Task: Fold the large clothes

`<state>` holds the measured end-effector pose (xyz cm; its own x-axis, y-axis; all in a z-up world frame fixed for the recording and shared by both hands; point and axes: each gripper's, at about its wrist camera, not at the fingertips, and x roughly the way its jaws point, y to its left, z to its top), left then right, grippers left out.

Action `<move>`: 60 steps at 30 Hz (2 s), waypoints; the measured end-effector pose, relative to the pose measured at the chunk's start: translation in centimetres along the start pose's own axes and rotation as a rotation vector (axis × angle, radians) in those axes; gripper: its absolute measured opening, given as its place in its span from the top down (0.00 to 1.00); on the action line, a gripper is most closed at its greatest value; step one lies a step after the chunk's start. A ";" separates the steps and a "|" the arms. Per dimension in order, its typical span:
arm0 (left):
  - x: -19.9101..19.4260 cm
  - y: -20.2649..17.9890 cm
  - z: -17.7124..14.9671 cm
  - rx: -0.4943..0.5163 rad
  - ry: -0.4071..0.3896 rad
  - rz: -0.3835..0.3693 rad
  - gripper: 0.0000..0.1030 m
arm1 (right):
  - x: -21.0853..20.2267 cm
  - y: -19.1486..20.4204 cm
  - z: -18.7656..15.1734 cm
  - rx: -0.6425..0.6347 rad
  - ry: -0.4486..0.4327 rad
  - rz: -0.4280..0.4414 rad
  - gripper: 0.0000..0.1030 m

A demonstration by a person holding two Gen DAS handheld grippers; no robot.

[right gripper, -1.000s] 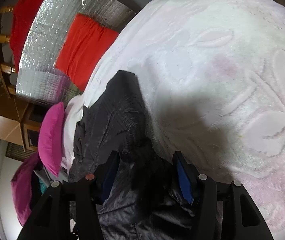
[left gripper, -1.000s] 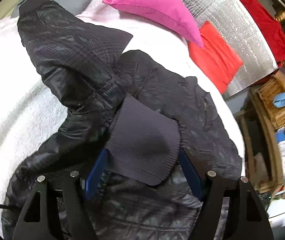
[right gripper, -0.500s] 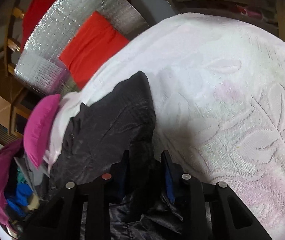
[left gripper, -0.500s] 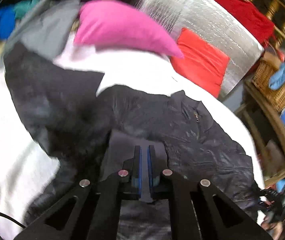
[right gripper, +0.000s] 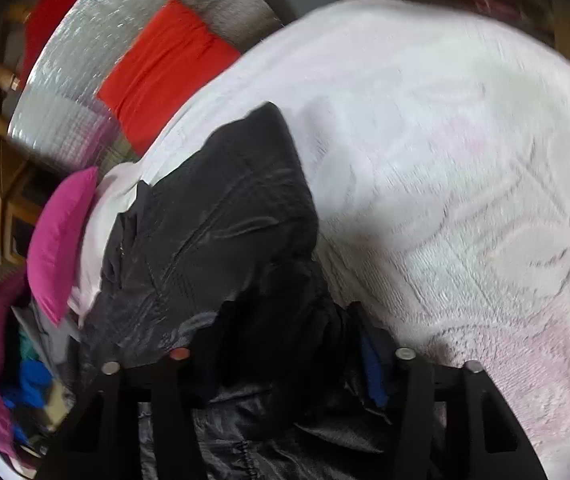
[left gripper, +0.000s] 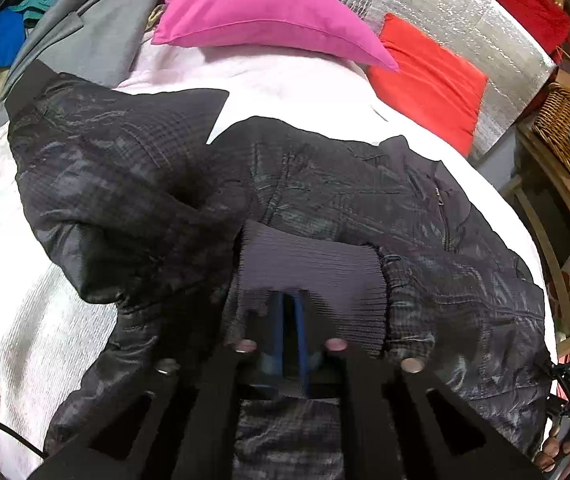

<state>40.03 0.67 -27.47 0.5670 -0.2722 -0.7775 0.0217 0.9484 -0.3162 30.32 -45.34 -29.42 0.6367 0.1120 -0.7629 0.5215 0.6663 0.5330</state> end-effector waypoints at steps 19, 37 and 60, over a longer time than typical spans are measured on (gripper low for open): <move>-1.0 -0.2 0.3 0.026 0.016 0.094 0.50 | -2.8 -1.7 0.4 0.110 -0.051 0.065 0.45; -0.4 -1.6 -0.9 0.190 0.003 0.209 0.76 | -1.5 0.7 -0.6 -0.033 -0.007 -0.065 0.56; -8.5 17.7 2.2 -0.328 -0.230 0.285 0.20 | -2.7 14.0 -8.6 -0.383 -0.083 0.108 0.51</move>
<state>37.42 20.18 -25.28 0.6807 0.0691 -0.7293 -0.4005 0.8687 -0.2915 30.99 -29.99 -23.03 0.7280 0.1469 -0.6697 0.2100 0.8821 0.4217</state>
